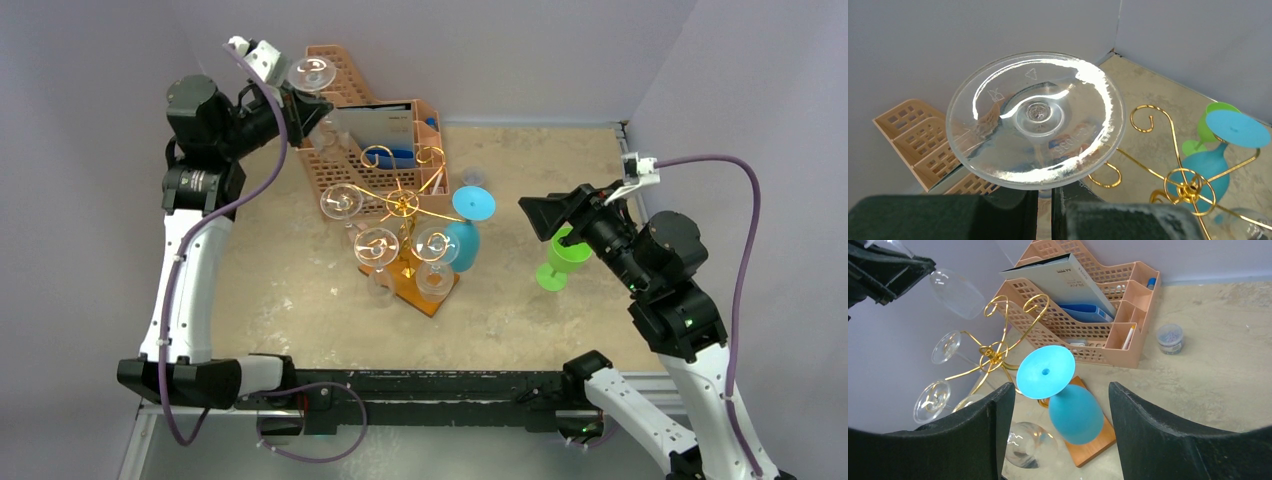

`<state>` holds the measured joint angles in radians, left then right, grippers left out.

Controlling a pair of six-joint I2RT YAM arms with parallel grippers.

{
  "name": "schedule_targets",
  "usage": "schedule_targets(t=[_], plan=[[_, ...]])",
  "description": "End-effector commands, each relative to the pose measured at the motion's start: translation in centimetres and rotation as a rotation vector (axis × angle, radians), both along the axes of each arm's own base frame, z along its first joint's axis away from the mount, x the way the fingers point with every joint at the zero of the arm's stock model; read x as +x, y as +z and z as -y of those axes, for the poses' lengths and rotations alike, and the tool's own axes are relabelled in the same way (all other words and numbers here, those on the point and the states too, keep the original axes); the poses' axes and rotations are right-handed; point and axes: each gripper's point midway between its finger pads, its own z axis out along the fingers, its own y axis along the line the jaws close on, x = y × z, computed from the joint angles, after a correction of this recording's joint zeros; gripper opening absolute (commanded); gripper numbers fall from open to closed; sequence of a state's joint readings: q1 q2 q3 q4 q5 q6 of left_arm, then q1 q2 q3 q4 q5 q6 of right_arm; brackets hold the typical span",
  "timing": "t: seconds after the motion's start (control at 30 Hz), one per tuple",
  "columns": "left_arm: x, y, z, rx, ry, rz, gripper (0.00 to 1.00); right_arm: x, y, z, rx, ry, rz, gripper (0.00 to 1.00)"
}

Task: Place the wine glass upside down on the wine glass rack

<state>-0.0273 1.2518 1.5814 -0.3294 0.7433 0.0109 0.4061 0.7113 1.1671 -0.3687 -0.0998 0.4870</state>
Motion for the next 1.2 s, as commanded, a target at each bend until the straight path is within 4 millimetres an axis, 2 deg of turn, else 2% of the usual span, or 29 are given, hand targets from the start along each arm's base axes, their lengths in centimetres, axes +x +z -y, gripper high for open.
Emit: schedule_targets(t=[0.0, 0.13, 0.23, 0.43, 0.63, 0.93, 1.17], plan=[[-2.8, 0.1, -0.2, 0.036, -0.135, 0.063, 0.00, 0.0, -0.1, -0.4, -0.005, 0.020, 0.000, 0.71], [-3.8, -2.1, -0.5, 0.065, -0.213, 0.026, 0.00, -0.2, -0.8, -0.6, -0.014, 0.036, -0.023, 0.72], [-4.5, -3.4, -0.1, 0.074, -0.289, 0.040, 0.00, -0.4, -1.1, -0.8, -0.017, 0.053, -0.031, 0.75], [-5.6, -4.8, 1.1, 0.075, -0.443, 0.086, 0.00, -0.3, -1.4, -1.0, -0.023, 0.061, -0.046, 0.78], [-5.2, -6.6, 1.4, 0.083, -0.545, 0.104, 0.00, -0.2, -1.5, -1.2, -0.015, 0.064, -0.057, 0.79], [-4.8, -7.6, 1.6, 0.087, -0.633, 0.141, 0.00, 0.0, -1.0, -1.5, 0.017, 0.070, -0.044, 0.80], [-3.3, -8.4, 1.9, 0.088, -0.632, 0.131, 0.00, 0.4, -1.4, -1.6, 0.016, 0.065, -0.052, 0.80]])
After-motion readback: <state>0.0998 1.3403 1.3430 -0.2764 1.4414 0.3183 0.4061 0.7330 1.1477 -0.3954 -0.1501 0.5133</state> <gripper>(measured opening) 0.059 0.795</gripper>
